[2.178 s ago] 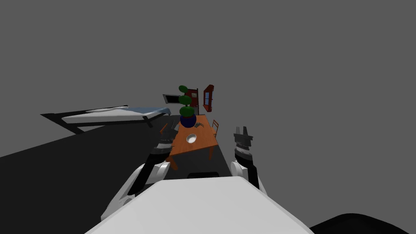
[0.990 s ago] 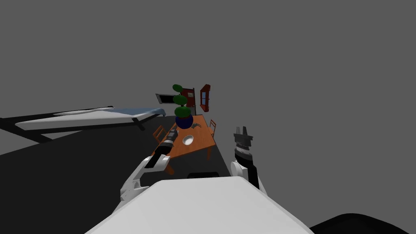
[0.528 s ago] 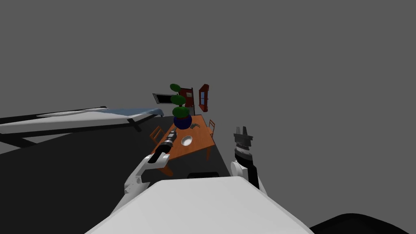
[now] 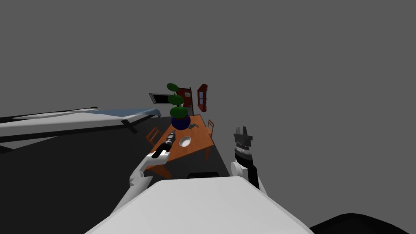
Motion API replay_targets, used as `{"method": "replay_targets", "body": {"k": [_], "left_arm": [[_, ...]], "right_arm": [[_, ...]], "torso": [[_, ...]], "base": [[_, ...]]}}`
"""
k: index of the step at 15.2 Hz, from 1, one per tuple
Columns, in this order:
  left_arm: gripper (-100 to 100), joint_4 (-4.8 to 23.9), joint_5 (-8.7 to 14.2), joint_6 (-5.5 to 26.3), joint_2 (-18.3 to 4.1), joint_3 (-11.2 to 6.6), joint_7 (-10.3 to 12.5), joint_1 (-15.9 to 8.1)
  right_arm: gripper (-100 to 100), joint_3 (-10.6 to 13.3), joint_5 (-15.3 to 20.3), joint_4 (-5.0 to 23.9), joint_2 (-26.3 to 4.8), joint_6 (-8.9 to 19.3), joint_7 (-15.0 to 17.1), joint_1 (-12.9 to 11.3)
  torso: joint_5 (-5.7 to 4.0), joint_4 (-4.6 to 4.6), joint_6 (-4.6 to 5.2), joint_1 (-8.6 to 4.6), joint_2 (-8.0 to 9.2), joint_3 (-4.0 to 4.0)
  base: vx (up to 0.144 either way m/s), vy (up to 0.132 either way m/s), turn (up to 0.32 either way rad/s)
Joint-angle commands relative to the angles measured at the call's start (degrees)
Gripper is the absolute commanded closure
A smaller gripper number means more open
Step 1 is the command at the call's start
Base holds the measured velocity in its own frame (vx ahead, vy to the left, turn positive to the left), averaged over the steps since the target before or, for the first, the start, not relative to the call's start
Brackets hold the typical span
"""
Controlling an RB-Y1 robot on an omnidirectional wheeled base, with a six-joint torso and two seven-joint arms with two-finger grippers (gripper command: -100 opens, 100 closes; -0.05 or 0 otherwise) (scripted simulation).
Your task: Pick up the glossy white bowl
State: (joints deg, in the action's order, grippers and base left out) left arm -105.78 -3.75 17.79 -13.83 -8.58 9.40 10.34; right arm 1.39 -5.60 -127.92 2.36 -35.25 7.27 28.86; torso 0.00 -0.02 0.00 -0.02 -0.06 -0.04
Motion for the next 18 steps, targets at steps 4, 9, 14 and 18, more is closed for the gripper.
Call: {"method": "replay_targets", "body": {"k": [4, 9, 14, 18], "left_arm": [[-100, 5.09, 0.51, 5.87, 0.13, -1.72, 0.72, -3.03], [-100, 9.67, 1.03, 11.5, 0.41, -3.28, 1.39, -5.64], [-100, 11.91, 1.29, 15.61, 0.59, -4.04, 1.72, -6.92], [-100, 16.28, 1.8, 20.81, 1.02, -5.51, 2.36, -9.43]], "right_arm": [[0, 0.0, 0.0, 0.0, 0.0, 0.0, 0.0, 0.0], [0, 0.0, 0.0, 0.0, 0.0, 0.0, 0.0, 0.0], [0, 0.0, 0.0, 0.0, 0.0, 0.0, 0.0, 0.0], [0, 0.0, 0.0, 0.0, 0.0, 0.0, 0.0, 0.0]], "torso": [[0.0, 0.0, -0.01, 0.0, 0.01, 0.0], [0.0, 0.0, 0.0, -0.01, -0.01, -0.01], [0.0, 0.0, 0.0, -0.01, 0.0, 0.0], [0.0, -0.01, 0.01, -0.01, -0.02, -0.01]], "base": [[0.009, -0.005, -0.053], [0.014, -0.006, -0.059], [0.011, -0.005, -0.046], [0.015, -0.006, -0.064]]}}
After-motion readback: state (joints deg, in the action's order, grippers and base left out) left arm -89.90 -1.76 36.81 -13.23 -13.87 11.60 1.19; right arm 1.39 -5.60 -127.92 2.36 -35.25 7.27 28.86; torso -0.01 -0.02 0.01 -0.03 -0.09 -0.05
